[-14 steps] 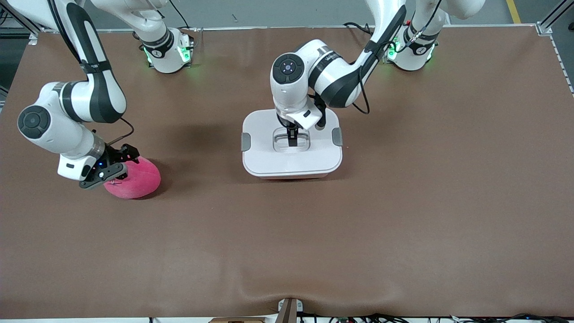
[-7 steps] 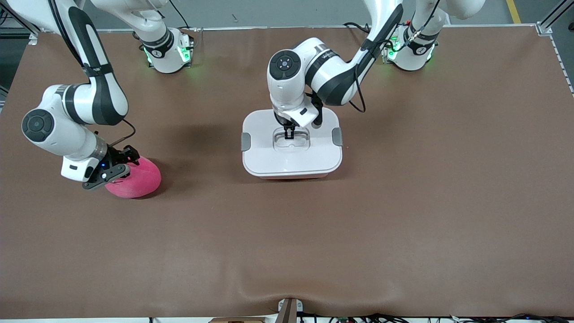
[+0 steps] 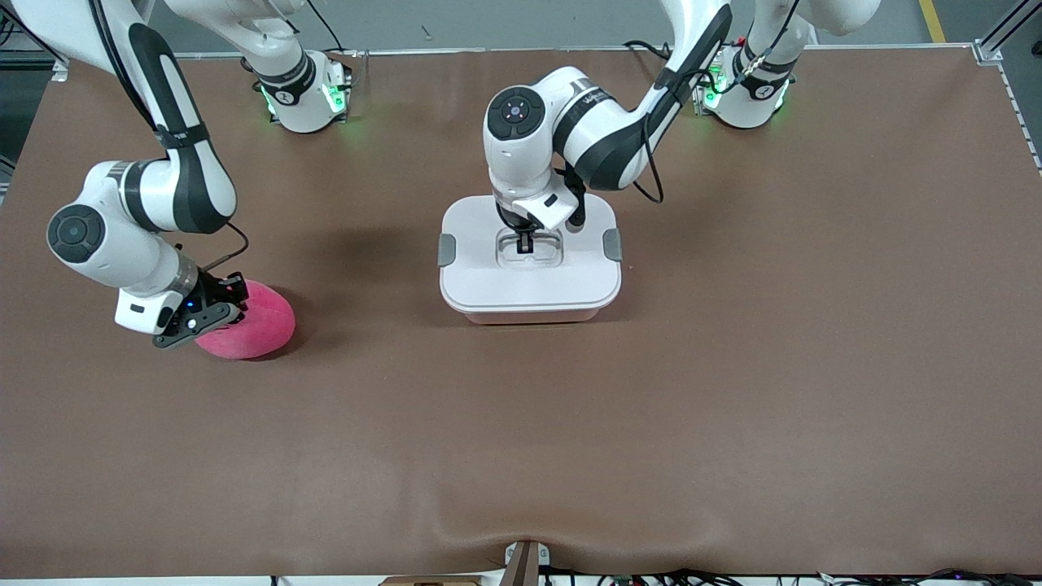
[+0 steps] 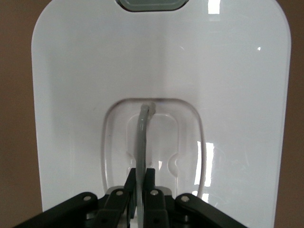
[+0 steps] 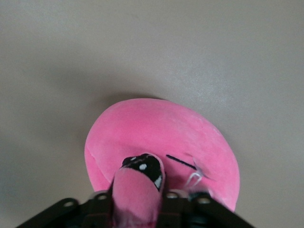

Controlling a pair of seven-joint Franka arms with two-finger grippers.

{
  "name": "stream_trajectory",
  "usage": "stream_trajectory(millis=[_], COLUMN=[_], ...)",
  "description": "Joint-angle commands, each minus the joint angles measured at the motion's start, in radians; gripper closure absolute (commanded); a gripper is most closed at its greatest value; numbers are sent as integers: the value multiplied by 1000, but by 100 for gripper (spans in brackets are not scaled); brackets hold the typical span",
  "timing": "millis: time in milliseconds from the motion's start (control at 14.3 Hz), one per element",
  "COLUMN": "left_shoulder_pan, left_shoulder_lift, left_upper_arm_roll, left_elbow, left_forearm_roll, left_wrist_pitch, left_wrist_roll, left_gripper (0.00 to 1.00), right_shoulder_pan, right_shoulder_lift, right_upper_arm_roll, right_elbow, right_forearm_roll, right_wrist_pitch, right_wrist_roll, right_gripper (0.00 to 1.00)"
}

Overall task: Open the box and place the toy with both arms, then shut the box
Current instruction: 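Grasp the lid handle with the left gripper while the right gripper grasps the toy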

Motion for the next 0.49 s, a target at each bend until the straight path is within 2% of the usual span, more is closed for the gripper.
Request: stream_trajectory(millis=[0, 210, 420], left_shoulder_pan=[-6, 2, 4], left_shoulder_lift=[-43, -61, -69], left_upper_arm_roll=[-1, -1, 4], left_elbow=[-18, -12, -8], left_forearm_roll=[4, 4, 6], left_wrist_pitch=[-24, -56, -72], left_wrist_roll=[-17, -7, -4], left_gripper=[100, 100, 100], right_shoulder_pan=[0, 2, 8], right_shoulder_lift=[8, 2, -1], right_upper_arm_roll=[0, -3, -2], right_elbow=[6, 65, 151], right_forearm_roll=[-22, -24, -51], right_wrist_pitch=[-1, -19, -100], right_wrist_roll=[-25, -176, -251], right_gripper=[100, 100, 100])
